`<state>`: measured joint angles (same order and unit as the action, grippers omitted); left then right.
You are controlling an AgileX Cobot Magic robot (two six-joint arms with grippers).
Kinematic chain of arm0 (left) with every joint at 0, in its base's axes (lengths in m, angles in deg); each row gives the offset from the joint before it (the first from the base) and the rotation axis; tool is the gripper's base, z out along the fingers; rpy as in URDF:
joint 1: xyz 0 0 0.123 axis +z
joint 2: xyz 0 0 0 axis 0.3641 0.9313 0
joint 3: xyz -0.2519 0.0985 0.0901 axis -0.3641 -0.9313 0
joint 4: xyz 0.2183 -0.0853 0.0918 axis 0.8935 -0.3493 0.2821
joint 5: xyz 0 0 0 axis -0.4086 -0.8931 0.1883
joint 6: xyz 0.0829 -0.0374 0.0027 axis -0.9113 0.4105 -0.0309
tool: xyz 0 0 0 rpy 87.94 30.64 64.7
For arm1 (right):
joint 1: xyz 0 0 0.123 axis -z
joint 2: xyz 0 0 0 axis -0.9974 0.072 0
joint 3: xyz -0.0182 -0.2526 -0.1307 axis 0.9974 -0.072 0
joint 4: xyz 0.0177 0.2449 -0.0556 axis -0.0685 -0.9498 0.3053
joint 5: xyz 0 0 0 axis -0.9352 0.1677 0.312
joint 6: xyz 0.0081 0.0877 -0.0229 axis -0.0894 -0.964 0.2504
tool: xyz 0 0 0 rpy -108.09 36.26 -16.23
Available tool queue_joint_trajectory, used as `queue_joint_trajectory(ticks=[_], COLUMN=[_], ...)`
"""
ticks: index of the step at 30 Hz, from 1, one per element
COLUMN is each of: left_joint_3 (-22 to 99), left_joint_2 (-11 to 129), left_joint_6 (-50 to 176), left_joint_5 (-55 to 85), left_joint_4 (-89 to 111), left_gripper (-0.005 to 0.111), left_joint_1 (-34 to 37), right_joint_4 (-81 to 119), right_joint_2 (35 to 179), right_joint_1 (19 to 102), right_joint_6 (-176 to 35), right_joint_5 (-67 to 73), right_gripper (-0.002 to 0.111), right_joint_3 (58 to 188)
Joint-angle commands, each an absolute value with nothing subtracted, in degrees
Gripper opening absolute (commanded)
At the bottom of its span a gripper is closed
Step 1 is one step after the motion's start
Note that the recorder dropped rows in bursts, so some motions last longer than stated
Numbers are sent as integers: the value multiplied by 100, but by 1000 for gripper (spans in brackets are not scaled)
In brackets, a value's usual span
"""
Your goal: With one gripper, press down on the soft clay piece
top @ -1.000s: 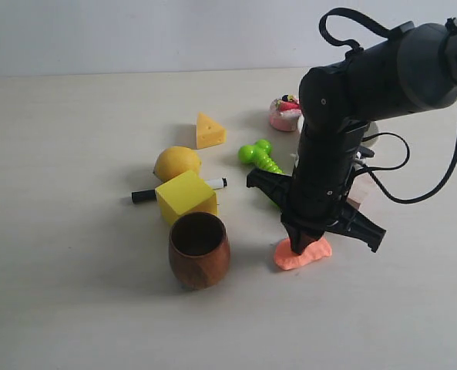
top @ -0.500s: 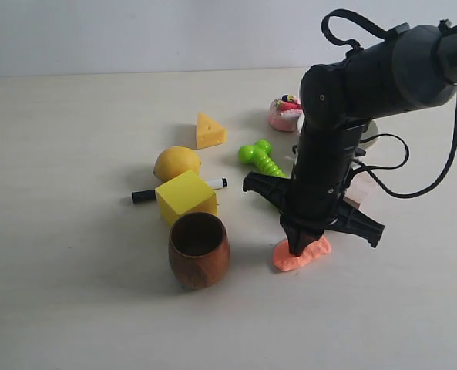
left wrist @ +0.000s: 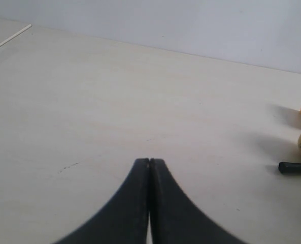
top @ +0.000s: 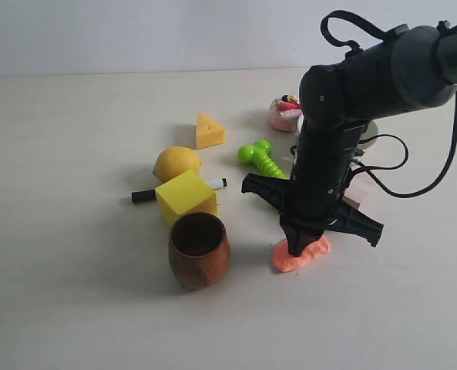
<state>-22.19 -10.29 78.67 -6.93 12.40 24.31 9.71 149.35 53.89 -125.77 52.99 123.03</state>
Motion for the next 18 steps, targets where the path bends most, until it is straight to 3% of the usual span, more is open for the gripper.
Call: queue_joint_trajectory(ticks=[1, 18], left_joint_3=[-2203, -2203], left_joint_2=[-1064, -1064], left_joint_6=[7885, 7884], left_joint_5=[-601, -601], left_joint_4=[1240, 1240], left_gripper=[0, 0], left_joint_1=[2394, 2394], right_joint_4=[830, 845], right_joint_2=[15188, 15188], right_joint_1=[5355, 5355], right_joint_6=[-12519, -12519], right_joint_5=[5170, 5159], right_gripper=[0, 0], right_joint_3=[12219, 12219])
